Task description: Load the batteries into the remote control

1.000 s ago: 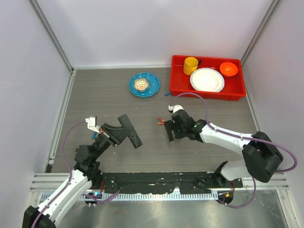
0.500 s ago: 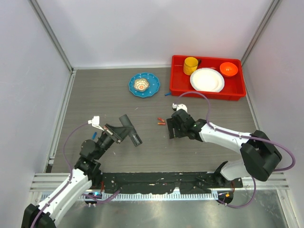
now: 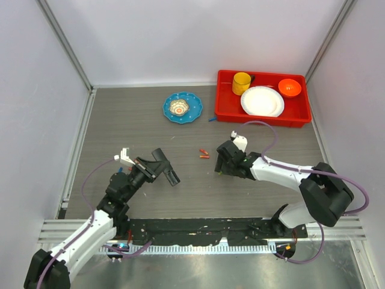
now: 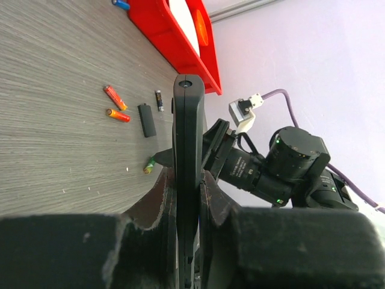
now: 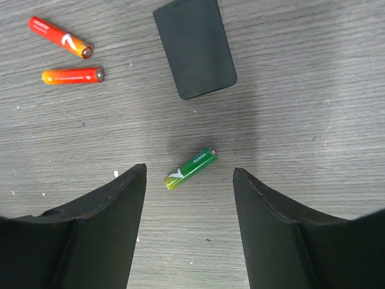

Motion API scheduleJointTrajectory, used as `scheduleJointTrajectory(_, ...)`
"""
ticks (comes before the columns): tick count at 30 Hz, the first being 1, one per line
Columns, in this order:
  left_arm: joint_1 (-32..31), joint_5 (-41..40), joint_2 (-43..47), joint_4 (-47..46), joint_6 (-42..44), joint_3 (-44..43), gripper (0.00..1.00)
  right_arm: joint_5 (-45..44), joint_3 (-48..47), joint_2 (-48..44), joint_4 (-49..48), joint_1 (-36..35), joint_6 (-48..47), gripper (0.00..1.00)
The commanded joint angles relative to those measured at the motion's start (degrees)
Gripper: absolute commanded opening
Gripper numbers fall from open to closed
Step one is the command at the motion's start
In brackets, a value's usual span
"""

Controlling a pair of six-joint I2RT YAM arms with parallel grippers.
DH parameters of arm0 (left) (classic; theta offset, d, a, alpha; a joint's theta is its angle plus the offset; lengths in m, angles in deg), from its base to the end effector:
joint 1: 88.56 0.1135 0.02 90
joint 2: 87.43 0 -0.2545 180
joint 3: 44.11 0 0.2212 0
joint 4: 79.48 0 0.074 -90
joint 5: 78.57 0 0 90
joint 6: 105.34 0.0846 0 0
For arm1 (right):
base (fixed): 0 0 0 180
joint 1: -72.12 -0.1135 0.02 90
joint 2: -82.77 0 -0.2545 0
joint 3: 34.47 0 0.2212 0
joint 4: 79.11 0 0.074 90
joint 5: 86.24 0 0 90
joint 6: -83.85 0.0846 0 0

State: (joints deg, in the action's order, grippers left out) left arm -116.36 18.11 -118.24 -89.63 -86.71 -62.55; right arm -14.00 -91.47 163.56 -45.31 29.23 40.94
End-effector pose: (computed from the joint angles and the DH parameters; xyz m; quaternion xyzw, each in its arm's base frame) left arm 0.1506 -0.0905 0.1903 -0.2295 0.6831 -0.5542 0.4167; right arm 0.2114 0.1611 0.1450 0.0778 0.9465 0.0901 0.2998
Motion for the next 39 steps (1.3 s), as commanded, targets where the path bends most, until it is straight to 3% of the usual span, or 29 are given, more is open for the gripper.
scheduleJointTrajectory(1,-0.16,-0.61,1.88,-1.97,0.01,3.05,0.00,-2.98,-2.42,2.95,0.21,0.18,4.50,0.63)
scheduleJointTrajectory(12,-0.16,-1.23,7.34,1.54,0.62,4.19,0.00,-3.86,-4.80,7.71,2.24,0.00,4.85,0.50)
scheduleJointTrajectory(19,-0.16,-0.79,8.04,1.72,0.89,4.28,0.00,-5.44,-6.99,9.73,5.05,-1.66,3.71,0.34)
scheduleJointTrajectory(36,-0.16,-0.44,9.19,2.25,0.36,4.98,0.00,-8.34,-11.92,12.72,9.09,-3.34,-4.55,0.14)
scheduleJointTrajectory(39,-0.16,-0.61,9.10,2.25,0.18,4.90,0.00,-7.65,-12.71,13.60,10.14,-3.25,-5.69,0.16)
